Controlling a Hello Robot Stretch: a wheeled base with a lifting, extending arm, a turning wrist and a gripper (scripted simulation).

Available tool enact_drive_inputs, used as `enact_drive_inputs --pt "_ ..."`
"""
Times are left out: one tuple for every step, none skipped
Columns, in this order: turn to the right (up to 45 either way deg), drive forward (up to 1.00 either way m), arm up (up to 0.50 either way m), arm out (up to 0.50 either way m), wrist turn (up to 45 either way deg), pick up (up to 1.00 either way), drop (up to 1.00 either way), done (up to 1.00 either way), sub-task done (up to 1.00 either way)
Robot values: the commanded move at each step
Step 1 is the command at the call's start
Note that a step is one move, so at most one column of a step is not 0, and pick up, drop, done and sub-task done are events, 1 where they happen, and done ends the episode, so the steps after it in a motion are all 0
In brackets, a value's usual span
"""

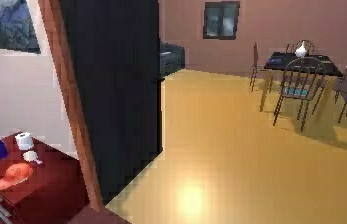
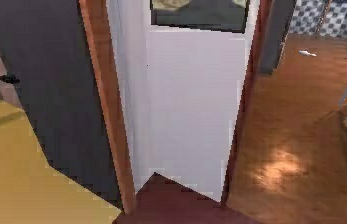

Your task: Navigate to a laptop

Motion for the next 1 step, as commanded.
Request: enact_drive_inputs --pt "45.0 0.0 0.0 0.0 0.0 0.0 0.0 0.0 0.0"
